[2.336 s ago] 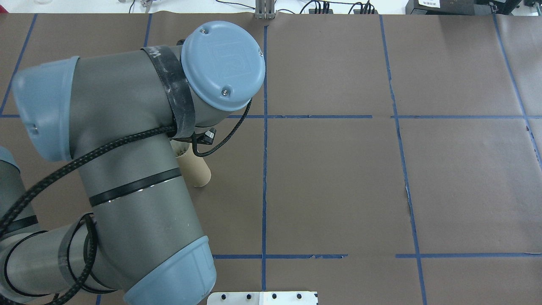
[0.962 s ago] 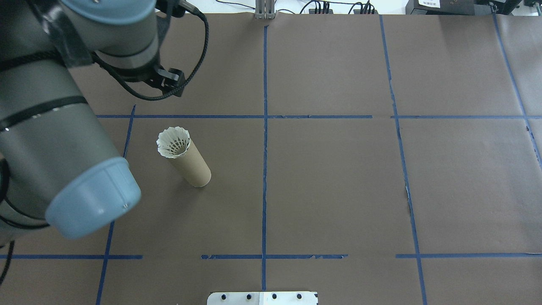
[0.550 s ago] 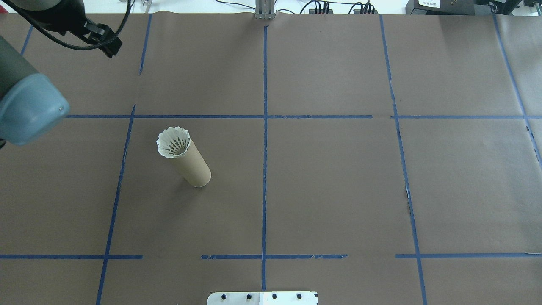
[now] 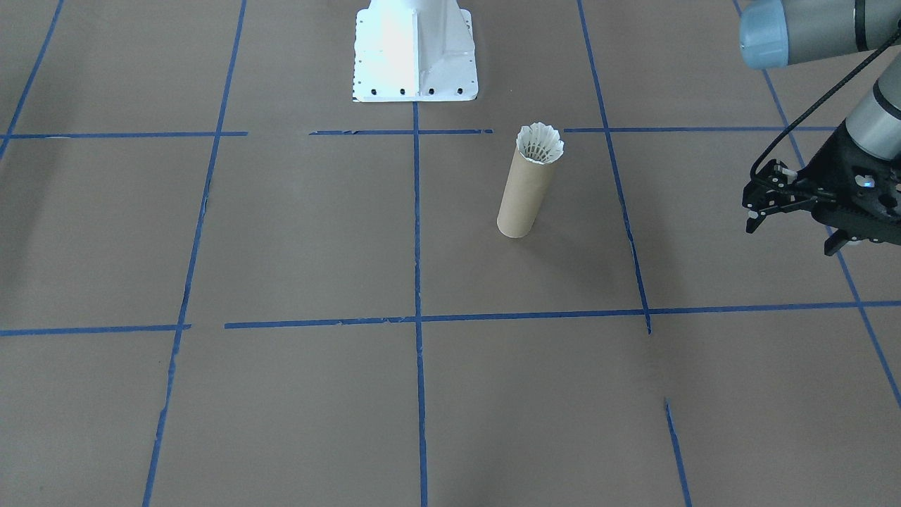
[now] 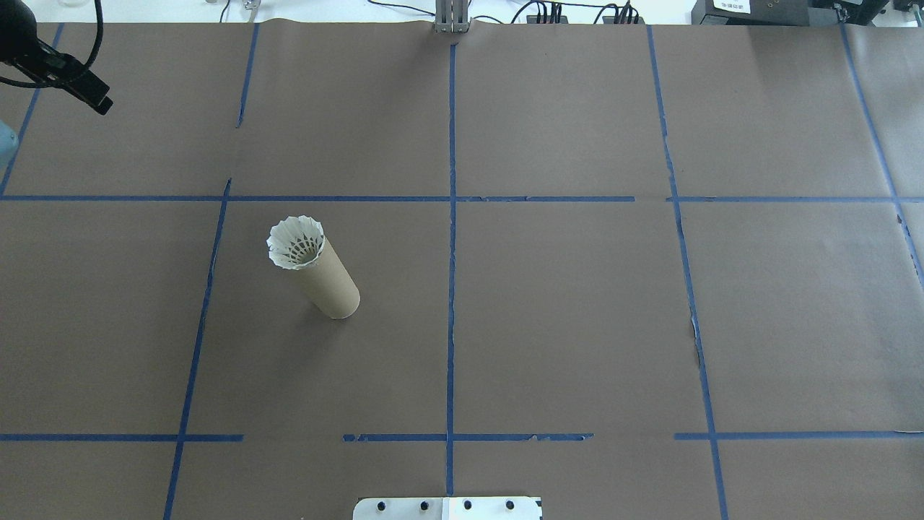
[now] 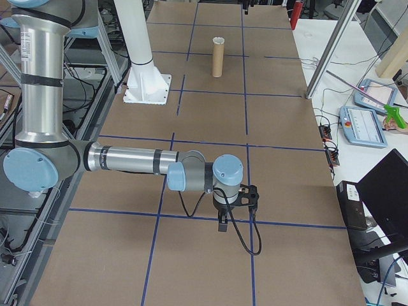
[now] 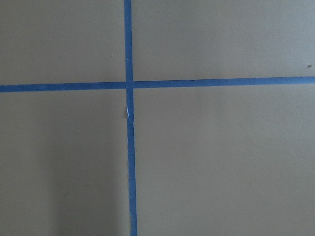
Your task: Collect badminton balls into bucket
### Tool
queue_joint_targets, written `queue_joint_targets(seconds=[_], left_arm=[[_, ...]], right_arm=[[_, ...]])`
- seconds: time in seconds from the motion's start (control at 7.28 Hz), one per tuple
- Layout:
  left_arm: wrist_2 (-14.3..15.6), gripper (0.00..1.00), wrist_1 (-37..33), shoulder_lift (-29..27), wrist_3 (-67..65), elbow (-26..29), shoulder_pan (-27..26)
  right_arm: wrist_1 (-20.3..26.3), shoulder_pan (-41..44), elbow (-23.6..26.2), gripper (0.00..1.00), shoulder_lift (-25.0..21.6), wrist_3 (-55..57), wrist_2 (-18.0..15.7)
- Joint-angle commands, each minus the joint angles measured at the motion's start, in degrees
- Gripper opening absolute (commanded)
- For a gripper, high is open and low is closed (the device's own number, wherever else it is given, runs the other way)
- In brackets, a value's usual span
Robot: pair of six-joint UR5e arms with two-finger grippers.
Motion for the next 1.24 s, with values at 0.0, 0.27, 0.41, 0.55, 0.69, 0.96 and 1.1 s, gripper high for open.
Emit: queue_joint_targets(seconds=[0.0, 0.27, 0.41, 0.55, 0.69, 0.96, 1.1], left_arm=[[-0.8, 1.0, -7.86, 1.6, 0.63, 7.04, -2.85], [-6.13, 1.0, -13.87, 5.88, 0.63, 10.43, -6.37], [-7.03, 1.0, -14.24, 8.6, 0.63, 10.78, -8.57], [-7.39, 1.0, -14.33, 11.85, 1.07, 11.04, -10.85], [-7.48, 1.0, -13.81, 14.75, 6.9, 12.44, -15.05], [-7.92, 1.0, -14.33, 21.61, 11.35, 13.24, -18.6], [-7.66, 1.0, -13.46, 21.81, 11.18, 13.5, -19.04]], right_arm=[[0.0, 0.0, 0.0, 1.0, 0.0, 0.0, 0.0], [0.0, 0.0, 0.0, 1.0, 0.0, 0.0, 0.0], [0.0, 0.0, 0.0, 1.0, 0.0, 0.0, 0.0], [0.0, 0.0, 0.0, 1.0, 0.0, 0.0, 0.0], [0.0, 0.0, 0.0, 1.0, 0.0, 0.0, 0.0], [0.0, 0.0, 0.0, 1.0, 0.0, 0.0, 0.0], [0.0, 0.0, 0.0, 1.0, 0.0, 0.0, 0.0]])
